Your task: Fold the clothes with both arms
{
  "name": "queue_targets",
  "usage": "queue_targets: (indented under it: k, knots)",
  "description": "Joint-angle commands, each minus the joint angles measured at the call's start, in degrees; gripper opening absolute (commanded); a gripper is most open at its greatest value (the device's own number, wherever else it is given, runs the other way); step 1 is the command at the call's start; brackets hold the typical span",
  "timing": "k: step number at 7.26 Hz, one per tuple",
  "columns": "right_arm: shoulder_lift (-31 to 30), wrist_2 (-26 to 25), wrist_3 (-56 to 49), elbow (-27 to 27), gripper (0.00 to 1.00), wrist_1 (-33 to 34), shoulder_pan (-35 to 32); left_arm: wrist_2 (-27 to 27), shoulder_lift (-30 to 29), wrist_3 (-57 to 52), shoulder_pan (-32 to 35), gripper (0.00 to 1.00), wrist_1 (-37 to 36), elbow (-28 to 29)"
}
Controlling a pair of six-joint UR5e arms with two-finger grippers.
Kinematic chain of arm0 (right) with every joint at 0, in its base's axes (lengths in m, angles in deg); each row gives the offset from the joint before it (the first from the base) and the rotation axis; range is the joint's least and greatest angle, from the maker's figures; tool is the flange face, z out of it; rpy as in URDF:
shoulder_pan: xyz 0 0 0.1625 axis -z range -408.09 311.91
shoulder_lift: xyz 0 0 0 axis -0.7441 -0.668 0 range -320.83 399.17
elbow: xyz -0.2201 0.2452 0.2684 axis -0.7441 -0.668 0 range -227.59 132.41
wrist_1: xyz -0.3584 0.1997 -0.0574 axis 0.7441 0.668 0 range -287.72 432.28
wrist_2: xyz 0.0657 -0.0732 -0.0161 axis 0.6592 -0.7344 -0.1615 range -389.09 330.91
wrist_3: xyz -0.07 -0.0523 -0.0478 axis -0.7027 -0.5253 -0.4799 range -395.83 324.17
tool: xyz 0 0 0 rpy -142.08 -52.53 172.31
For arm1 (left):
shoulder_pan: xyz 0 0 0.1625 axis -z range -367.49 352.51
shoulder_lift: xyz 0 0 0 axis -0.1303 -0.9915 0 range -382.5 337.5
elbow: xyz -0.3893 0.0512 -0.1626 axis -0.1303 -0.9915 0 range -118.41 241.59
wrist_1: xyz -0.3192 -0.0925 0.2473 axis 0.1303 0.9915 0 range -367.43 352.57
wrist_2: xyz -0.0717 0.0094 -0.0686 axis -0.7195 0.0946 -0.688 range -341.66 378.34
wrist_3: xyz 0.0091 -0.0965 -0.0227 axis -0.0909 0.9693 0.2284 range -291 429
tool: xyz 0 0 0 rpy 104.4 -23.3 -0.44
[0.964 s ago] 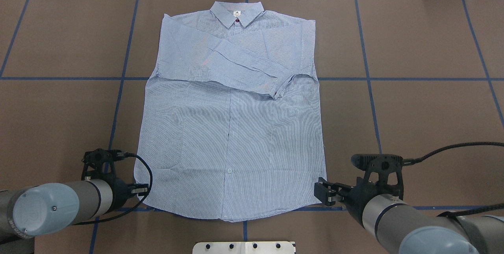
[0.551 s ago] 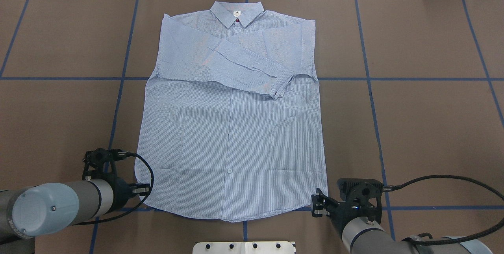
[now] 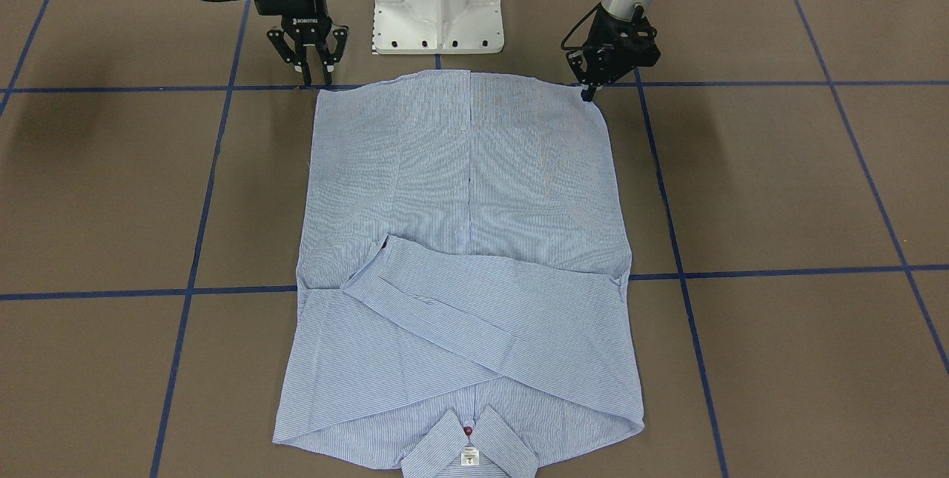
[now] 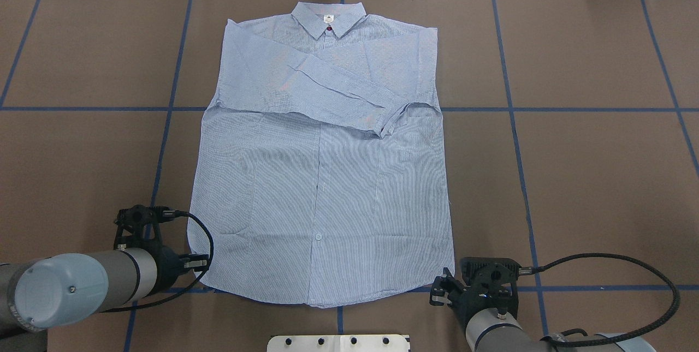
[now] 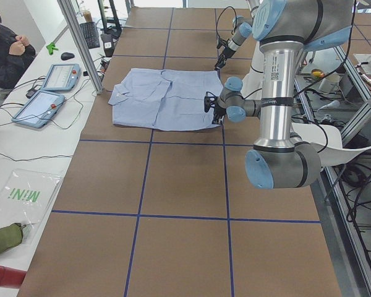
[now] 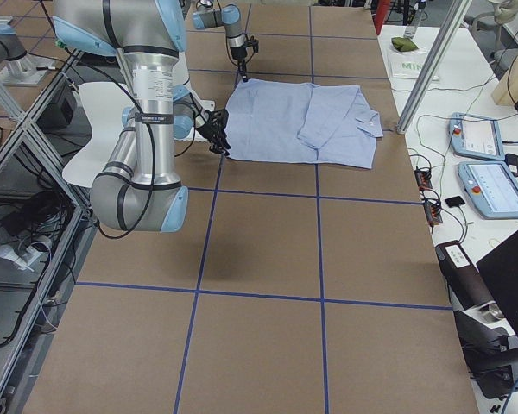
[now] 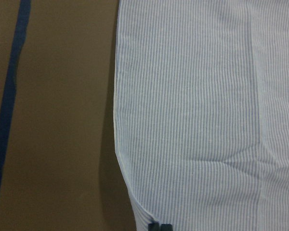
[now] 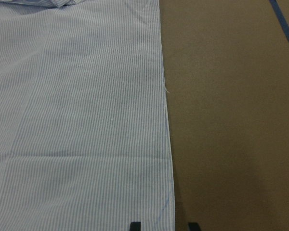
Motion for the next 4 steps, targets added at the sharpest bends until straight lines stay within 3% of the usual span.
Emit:
queue_targets:
  k: [1, 4]
  knots:
    - [1.3, -0.1, 0.0, -1.6, 0.43, 0.0, 0.0, -0.1, -0.2, 0.0, 0.0, 0.00, 0.0, 0.0]
    - [1.9, -0.9, -0.5, -3.2, 0.43, 0.0, -0.6, -0.2, -0.3, -0.1, 0.0, 0.00, 0.0, 0.0]
